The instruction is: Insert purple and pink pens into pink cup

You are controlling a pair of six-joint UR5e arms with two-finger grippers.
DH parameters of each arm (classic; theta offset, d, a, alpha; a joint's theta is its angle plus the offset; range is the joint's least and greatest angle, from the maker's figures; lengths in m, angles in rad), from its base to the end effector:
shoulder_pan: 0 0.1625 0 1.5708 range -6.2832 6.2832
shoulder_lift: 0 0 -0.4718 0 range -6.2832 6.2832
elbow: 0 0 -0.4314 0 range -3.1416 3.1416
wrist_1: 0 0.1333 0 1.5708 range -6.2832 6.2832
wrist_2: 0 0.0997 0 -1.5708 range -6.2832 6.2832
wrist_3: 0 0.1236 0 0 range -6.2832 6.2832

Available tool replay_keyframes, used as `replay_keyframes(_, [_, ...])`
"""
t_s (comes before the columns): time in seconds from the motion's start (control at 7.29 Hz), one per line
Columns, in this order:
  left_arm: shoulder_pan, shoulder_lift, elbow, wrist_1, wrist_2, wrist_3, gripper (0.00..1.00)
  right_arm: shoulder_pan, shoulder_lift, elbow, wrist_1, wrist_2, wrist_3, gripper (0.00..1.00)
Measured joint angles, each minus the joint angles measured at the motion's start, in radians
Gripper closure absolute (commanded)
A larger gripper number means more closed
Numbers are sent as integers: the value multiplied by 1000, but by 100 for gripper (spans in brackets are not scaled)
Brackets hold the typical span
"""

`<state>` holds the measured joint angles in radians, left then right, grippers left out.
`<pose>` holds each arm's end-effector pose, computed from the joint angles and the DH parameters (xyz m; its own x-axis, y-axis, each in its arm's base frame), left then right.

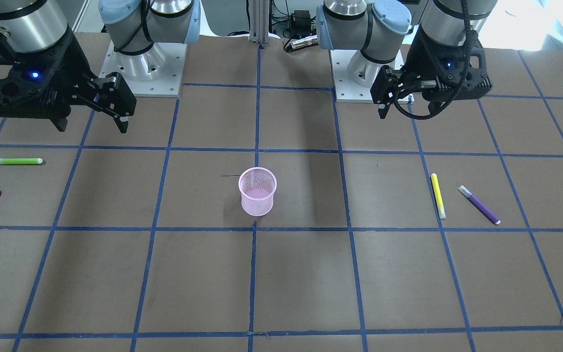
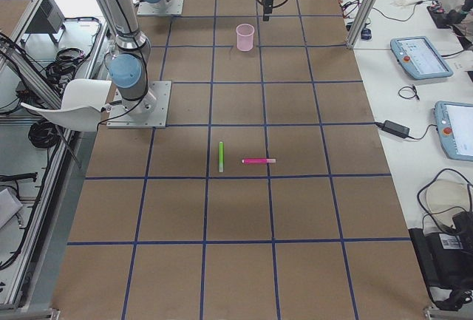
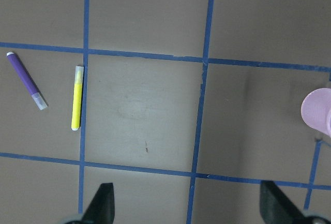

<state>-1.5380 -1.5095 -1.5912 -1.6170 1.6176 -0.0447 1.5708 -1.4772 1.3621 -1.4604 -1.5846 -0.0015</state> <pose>-0.1110 -0.5051 0.5271 -0.9959 -0.0771 -0.0470 -0.0774 0.9970 0.0032 0.1316 -0.5729 0.5587 -0.9999 -0.0014 0.0138 -0.0015 1.0000 -0.0047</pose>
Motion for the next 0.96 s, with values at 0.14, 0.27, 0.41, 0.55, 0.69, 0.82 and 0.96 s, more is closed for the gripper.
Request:
replay_keyframes(0.14, [3, -1, -1, 1, -3, 4, 0, 0, 0, 0, 0, 0, 0, 0])
replay_keyframes(0.27, [5, -2, -4, 1, -4, 7, 0, 0, 0, 0, 0, 0, 0, 0])
replay_keyframes(0.41, [5, -2, -5, 1, -3, 14, 0, 0, 0, 0, 0, -1, -4, 0])
replay_keyframes(0.55, [5, -2, -5, 1, -2, 24, 0, -3, 1, 10, 0, -18, -19, 0])
replay_keyframes(0.69, [7, -2, -3, 1, -1, 31, 0, -16, 1, 29, -4, -50, -47, 0])
replay_keyframes(0.82, [12, -1, -2, 1, -1, 37, 0, -47, 2, 50, -9, -70, -68, 0])
replay_keyframes(0.96, [23, 0, -1, 0, -1, 45, 0, -114, 2, 86, -26, -74, -78, 0])
